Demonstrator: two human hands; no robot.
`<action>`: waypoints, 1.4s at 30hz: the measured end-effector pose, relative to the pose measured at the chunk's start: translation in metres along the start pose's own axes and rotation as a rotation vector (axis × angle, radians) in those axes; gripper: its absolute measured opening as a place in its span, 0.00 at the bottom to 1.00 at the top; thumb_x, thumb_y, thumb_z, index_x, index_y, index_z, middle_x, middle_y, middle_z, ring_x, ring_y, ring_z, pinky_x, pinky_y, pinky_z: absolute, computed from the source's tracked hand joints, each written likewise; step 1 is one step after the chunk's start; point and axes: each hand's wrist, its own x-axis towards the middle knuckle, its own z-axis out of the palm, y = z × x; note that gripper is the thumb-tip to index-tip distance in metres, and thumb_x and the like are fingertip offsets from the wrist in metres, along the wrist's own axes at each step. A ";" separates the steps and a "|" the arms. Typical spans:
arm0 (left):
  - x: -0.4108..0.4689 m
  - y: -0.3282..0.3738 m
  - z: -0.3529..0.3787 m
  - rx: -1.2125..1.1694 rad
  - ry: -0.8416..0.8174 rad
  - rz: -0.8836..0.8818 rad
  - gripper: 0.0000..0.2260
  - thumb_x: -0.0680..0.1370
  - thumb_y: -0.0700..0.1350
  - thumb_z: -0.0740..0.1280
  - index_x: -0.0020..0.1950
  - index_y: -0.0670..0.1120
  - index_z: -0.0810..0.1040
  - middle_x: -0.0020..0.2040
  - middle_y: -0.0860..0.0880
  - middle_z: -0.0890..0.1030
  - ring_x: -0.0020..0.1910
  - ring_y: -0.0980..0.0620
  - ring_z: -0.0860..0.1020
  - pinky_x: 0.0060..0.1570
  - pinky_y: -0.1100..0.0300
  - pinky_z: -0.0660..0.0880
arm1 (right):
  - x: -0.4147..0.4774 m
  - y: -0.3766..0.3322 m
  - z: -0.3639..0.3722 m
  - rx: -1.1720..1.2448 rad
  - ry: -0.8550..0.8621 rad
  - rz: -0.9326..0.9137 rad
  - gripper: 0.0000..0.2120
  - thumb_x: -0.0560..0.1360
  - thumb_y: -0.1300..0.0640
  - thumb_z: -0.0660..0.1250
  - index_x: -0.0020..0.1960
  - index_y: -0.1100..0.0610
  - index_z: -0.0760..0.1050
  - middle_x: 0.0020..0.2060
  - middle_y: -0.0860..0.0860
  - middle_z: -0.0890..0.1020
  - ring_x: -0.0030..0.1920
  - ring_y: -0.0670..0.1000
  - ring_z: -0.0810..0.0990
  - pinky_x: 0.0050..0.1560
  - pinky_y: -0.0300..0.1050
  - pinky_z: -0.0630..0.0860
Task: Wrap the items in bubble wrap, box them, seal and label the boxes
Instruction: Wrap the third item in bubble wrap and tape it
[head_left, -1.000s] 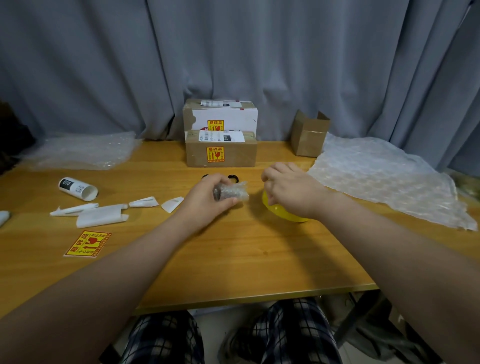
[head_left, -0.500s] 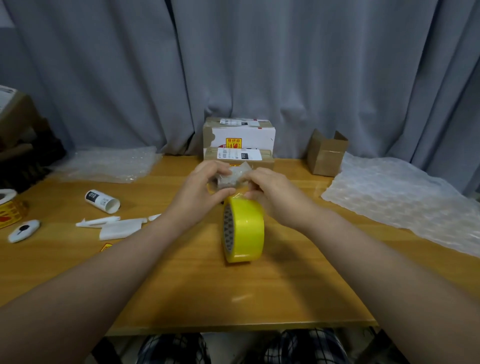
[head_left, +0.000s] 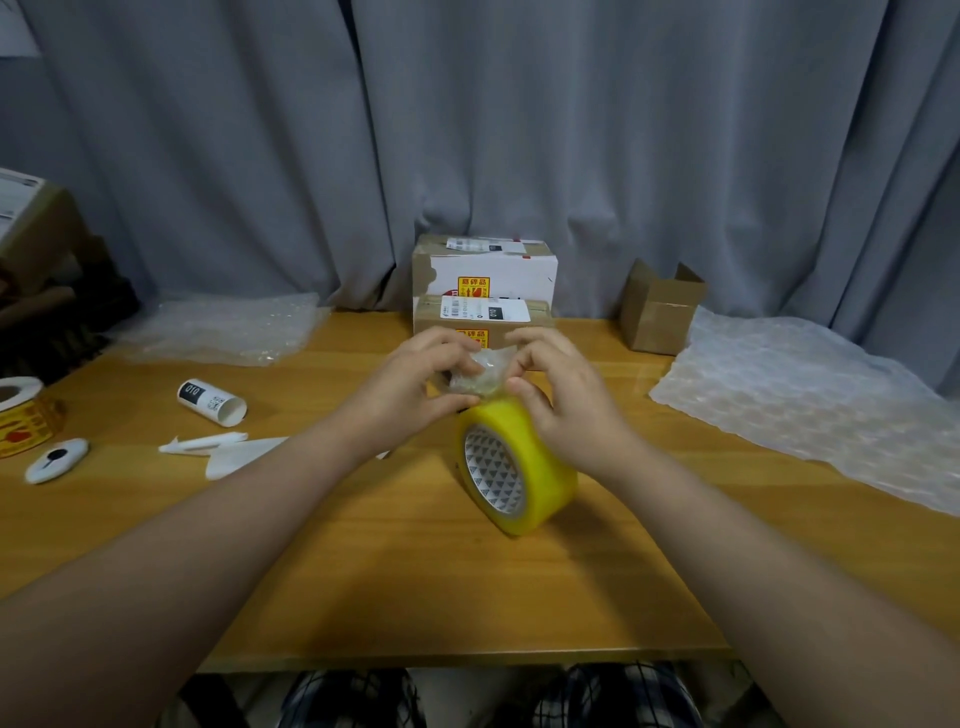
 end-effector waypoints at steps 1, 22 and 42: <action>0.000 0.002 -0.001 0.012 -0.002 0.012 0.10 0.70 0.40 0.75 0.49 0.46 0.80 0.58 0.54 0.72 0.57 0.56 0.73 0.55 0.70 0.71 | 0.000 0.001 -0.001 0.047 -0.033 0.019 0.02 0.76 0.64 0.65 0.45 0.59 0.74 0.63 0.52 0.74 0.64 0.46 0.70 0.59 0.23 0.58; 0.024 0.027 -0.012 -0.675 -0.078 -1.100 0.18 0.78 0.58 0.62 0.57 0.45 0.75 0.49 0.42 0.81 0.41 0.48 0.82 0.41 0.58 0.81 | 0.001 -0.006 0.001 0.249 -0.051 0.174 0.15 0.77 0.63 0.66 0.40 0.43 0.70 0.48 0.46 0.83 0.56 0.45 0.80 0.59 0.49 0.77; 0.011 0.029 -0.007 -0.483 -0.038 -0.311 0.15 0.72 0.35 0.72 0.55 0.48 0.74 0.52 0.51 0.77 0.44 0.60 0.78 0.46 0.60 0.78 | -0.001 -0.008 -0.002 -0.028 -0.020 0.145 0.03 0.78 0.60 0.64 0.48 0.59 0.75 0.65 0.51 0.74 0.68 0.48 0.68 0.59 0.29 0.58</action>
